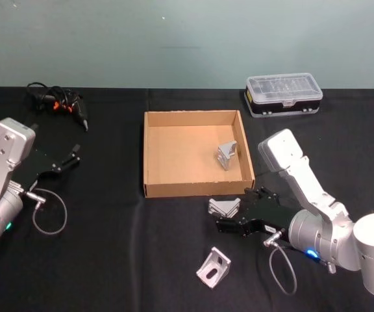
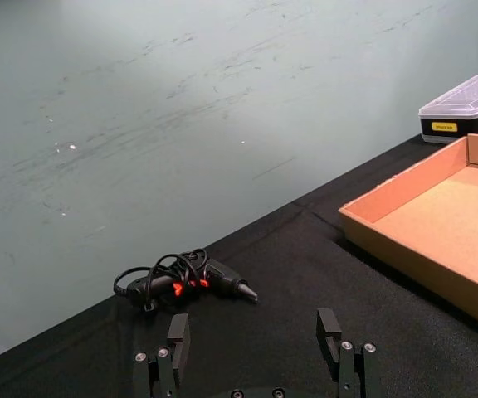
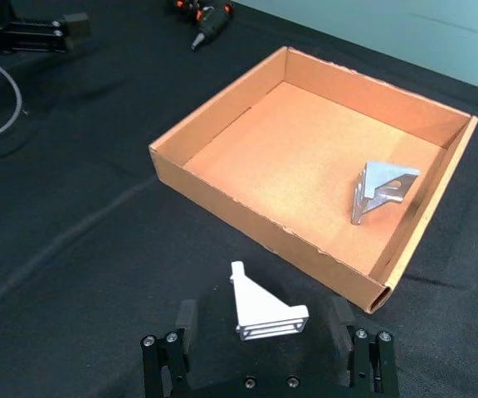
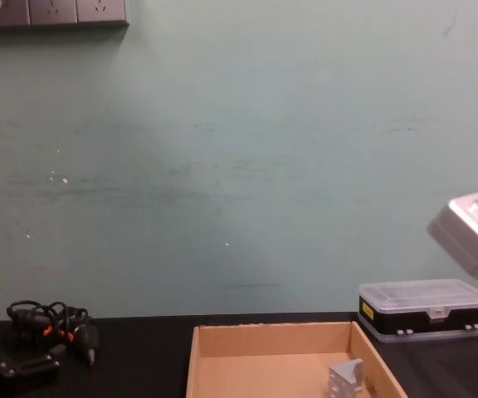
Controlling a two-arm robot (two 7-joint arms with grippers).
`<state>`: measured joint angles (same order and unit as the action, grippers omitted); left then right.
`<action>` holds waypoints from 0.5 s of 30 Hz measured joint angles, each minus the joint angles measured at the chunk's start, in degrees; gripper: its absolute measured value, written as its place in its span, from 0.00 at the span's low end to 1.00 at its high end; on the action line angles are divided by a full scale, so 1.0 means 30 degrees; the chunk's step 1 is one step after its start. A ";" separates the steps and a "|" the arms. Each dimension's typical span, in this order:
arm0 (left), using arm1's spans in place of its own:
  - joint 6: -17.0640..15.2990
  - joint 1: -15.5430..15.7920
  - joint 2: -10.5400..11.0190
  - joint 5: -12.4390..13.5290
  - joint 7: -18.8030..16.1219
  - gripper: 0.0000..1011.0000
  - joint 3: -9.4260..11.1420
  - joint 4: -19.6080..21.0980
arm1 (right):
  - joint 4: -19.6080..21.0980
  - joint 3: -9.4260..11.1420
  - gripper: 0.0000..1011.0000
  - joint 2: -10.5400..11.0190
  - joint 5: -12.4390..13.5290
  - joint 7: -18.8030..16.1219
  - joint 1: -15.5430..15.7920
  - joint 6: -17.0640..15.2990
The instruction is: Use one hand to pick up the angle iron from the table and place it into the box.
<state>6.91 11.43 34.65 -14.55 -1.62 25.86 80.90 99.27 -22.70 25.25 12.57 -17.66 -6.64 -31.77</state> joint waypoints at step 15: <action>0.0000 0.0000 0.0000 0.0000 0.0000 0.99 0.0001 0.0001 | -0.1414 -0.0019 0.99 -0.1019 -0.0818 -0.0044 -0.0554 0.0015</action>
<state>6.91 11.43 34.64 -14.55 -1.62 25.86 80.90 95.03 -22.76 22.19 10.12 -17.79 -8.30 -31.72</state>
